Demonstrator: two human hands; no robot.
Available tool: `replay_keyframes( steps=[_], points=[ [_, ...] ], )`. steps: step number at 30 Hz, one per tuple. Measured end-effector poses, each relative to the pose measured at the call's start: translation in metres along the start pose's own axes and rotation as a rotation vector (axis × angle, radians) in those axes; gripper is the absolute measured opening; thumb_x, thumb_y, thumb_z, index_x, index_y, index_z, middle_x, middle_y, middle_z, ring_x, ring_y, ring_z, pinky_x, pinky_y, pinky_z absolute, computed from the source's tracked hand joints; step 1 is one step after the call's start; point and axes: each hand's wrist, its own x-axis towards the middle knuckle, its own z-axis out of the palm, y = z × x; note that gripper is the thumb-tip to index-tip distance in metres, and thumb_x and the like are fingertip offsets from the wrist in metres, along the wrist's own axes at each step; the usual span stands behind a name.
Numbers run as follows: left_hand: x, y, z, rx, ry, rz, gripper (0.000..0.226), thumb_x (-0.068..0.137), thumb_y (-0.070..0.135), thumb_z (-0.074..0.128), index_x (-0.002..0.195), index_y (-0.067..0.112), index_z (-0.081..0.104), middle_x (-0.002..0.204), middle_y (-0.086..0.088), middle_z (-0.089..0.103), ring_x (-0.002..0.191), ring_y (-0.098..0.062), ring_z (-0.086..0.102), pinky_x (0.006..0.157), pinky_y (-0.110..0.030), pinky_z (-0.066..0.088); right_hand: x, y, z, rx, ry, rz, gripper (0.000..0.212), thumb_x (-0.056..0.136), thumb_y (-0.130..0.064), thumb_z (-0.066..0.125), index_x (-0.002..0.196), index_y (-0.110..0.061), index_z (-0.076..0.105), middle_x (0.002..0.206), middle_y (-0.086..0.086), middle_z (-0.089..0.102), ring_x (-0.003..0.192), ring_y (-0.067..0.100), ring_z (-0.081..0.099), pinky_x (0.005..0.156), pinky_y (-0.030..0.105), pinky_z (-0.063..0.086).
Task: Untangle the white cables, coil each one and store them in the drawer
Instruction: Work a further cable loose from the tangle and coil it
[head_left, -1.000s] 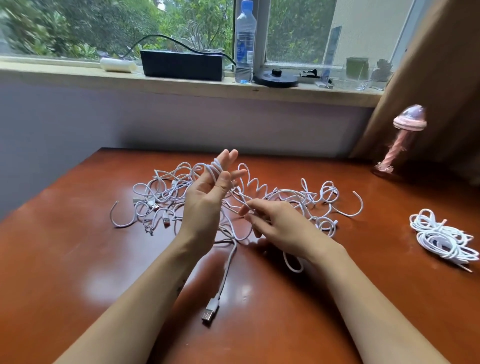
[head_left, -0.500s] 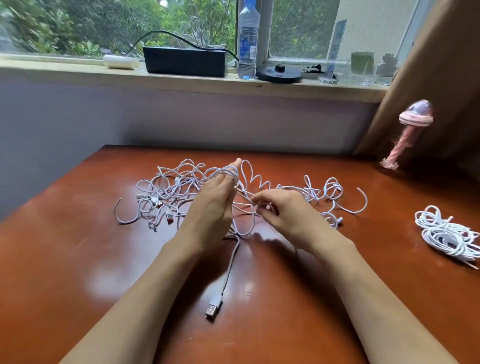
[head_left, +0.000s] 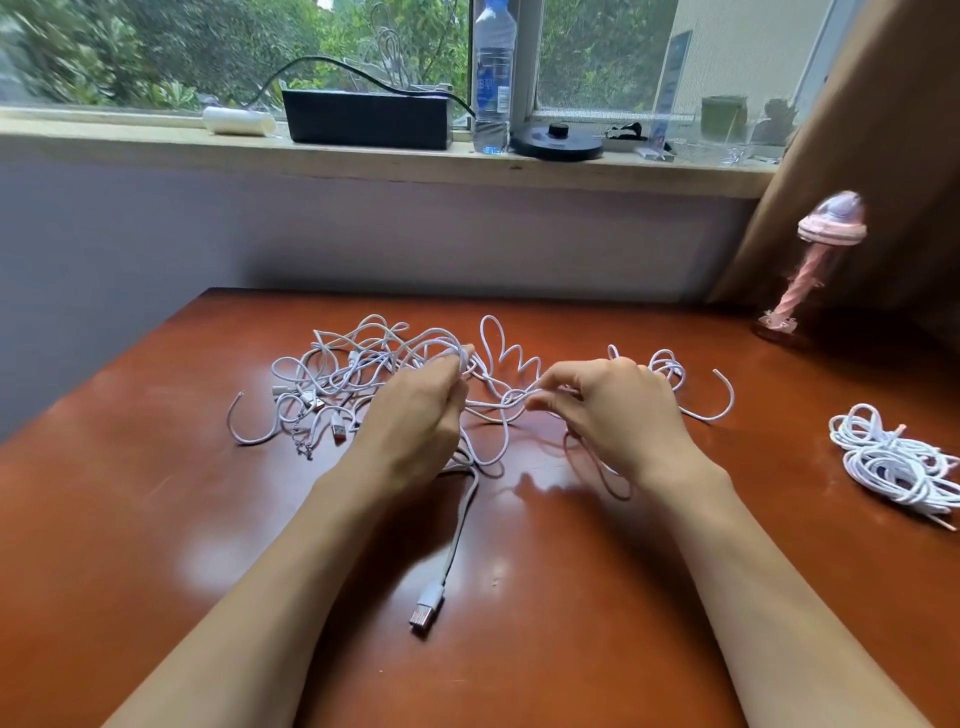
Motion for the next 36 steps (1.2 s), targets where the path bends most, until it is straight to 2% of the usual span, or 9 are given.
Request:
replay_keyframes(
  steps=[4,8,11,14,21,24,28,32,36],
  points=[
    [-0.002,0.007,-0.004,-0.226,-0.087,-0.023,0.033,0.101,0.032,0.04,0.104,0.01,0.064,0.076,0.012,0.058,0.074,-0.011,0.055,0.072,-0.04,0.046,0.0,0.006,0.0,0.21,0.19,-0.087,0.024,0.089,-0.055,0.068,0.098,-0.034,0.074,0.078,-0.008,0.074,0.078,0.024,0.069,0.068,0.037,0.053],
    [-0.003,0.02,-0.002,-0.422,-0.119,-0.003,0.037,0.101,0.029,0.043,0.098,-0.001,0.064,0.072,0.013,0.053,0.067,-0.009,0.046,0.066,-0.036,0.039,0.004,0.007,-0.003,0.368,0.322,-0.093,0.014,0.091,-0.04,0.074,0.098,-0.028,0.073,0.07,-0.011,0.063,0.063,0.01,0.053,0.065,0.035,0.05],
    [-0.004,0.033,0.001,-0.56,-0.148,-0.01,0.029,0.101,0.023,0.046,0.106,0.007,0.069,0.07,0.018,0.052,0.065,-0.002,0.046,0.065,-0.023,0.037,0.005,0.005,-0.005,0.425,0.406,-0.093,0.008,0.092,-0.032,0.074,0.096,-0.025,0.074,0.077,-0.005,0.067,0.065,0.011,0.053,0.067,0.038,0.049],
    [-0.003,0.044,0.004,-0.757,-0.23,-0.037,0.026,0.1,0.019,0.049,0.112,0.012,0.07,0.072,0.012,0.051,0.066,-0.008,0.048,0.063,-0.023,0.04,0.007,0.007,-0.004,0.475,0.432,-0.082,0.008,0.091,-0.031,0.073,0.094,-0.025,0.077,0.08,-0.001,0.064,0.07,0.015,0.055,0.068,0.041,0.048],
    [-0.003,0.053,-0.001,-1.106,-0.244,-0.065,0.026,0.099,0.006,0.046,0.118,0.002,0.063,0.079,-0.002,0.064,0.074,-0.016,0.056,0.076,-0.021,0.045,0.006,0.009,0.005,0.594,0.254,-0.053,0.013,0.094,-0.03,0.067,0.098,-0.033,0.078,0.085,-0.004,0.062,0.078,0.01,0.062,0.071,0.027,0.047],
    [-0.001,0.055,-0.002,-1.292,-0.158,-0.136,0.028,0.099,0.011,0.046,0.122,0.004,0.062,0.106,-0.006,0.073,0.08,-0.016,0.061,0.083,-0.023,0.048,0.004,0.007,0.009,0.666,0.125,-0.138,0.02,0.097,-0.025,0.062,0.111,-0.032,0.075,0.086,-0.001,0.063,0.081,0.013,0.062,0.076,0.028,0.049],
    [0.004,0.056,-0.009,-1.442,-0.063,-0.191,0.031,0.101,0.014,0.047,0.127,0.013,0.064,0.139,-0.004,0.063,0.1,-0.014,0.065,0.096,-0.025,0.049,0.004,0.003,0.019,0.634,0.007,-0.138,0.025,0.102,-0.025,0.06,0.124,-0.021,0.071,0.101,-0.001,0.072,0.093,0.013,0.066,0.083,0.039,0.052],
    [0.008,0.054,-0.01,-1.46,0.056,-0.272,0.034,0.101,0.013,0.043,0.132,0.01,0.057,0.146,0.0,0.057,0.115,-0.018,0.066,0.093,-0.024,0.052,0.001,-0.002,0.022,0.569,-0.082,-0.137,0.033,0.101,-0.011,0.06,0.133,-0.016,0.066,0.081,-0.023,0.062,0.072,-0.01,0.057,0.072,0.009,0.04],
    [0.008,0.048,-0.005,-1.372,0.151,-0.293,0.028,0.104,0.006,0.042,0.125,0.01,0.06,0.15,0.003,0.053,0.129,-0.02,0.06,0.101,-0.029,0.05,-0.002,-0.008,0.021,0.608,-0.166,-0.078,0.032,0.1,-0.011,0.06,0.131,-0.012,0.067,0.069,-0.009,0.066,0.06,-0.004,0.057,0.068,0.009,0.042]
  ],
)
